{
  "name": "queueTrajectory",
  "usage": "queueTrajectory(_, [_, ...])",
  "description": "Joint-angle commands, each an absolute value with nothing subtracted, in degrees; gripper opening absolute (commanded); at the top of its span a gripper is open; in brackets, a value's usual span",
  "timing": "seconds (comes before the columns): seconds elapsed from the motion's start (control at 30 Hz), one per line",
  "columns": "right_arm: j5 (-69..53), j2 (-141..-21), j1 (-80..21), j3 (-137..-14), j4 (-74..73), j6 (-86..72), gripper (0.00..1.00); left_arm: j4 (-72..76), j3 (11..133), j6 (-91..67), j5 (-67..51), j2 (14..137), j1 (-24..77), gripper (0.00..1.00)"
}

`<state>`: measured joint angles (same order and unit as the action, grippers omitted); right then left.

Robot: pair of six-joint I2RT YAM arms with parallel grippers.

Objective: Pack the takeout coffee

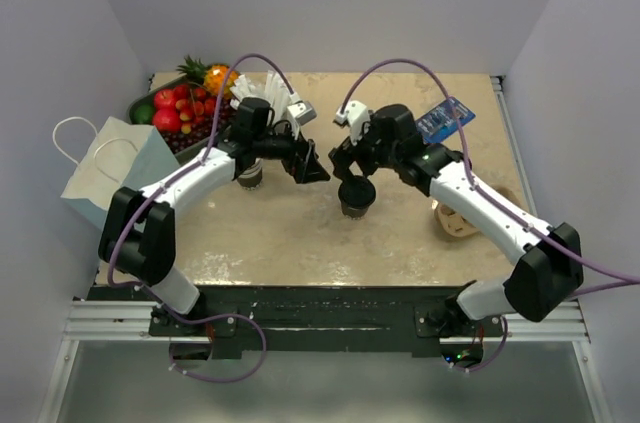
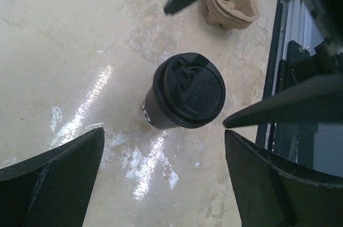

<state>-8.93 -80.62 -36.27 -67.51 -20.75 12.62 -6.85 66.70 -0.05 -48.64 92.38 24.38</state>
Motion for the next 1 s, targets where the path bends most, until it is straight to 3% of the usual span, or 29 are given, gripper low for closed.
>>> queueTrajectory(0.0, [-19.6, -79.8, -26.7, -71.8, -26.6, 7.0, 0.99, -2.9, 64.3, -4.6, -52.5, 91.8, 24.1, 0.98])
queueTrajectory(0.23, [-37.0, -81.1, -16.7, -66.5, -30.5, 8.0, 0.99, 1.2, 66.1, -9.4, -55.5, 97.0, 25.3, 0.99])
queueTrajectory(0.43, [-43.7, -82.5, -15.6, -64.2, -31.1, 8.1, 0.99, 3.8, 66.8, -12.0, -56.3, 101.3, 27.0, 0.99])
queueTrajectory(0.97, [-41.3, -85.6, -15.6, -60.8, -29.5, 8.3, 0.99, 5.6, 70.1, -13.7, -57.0, 107.6, 29.4, 0.98])
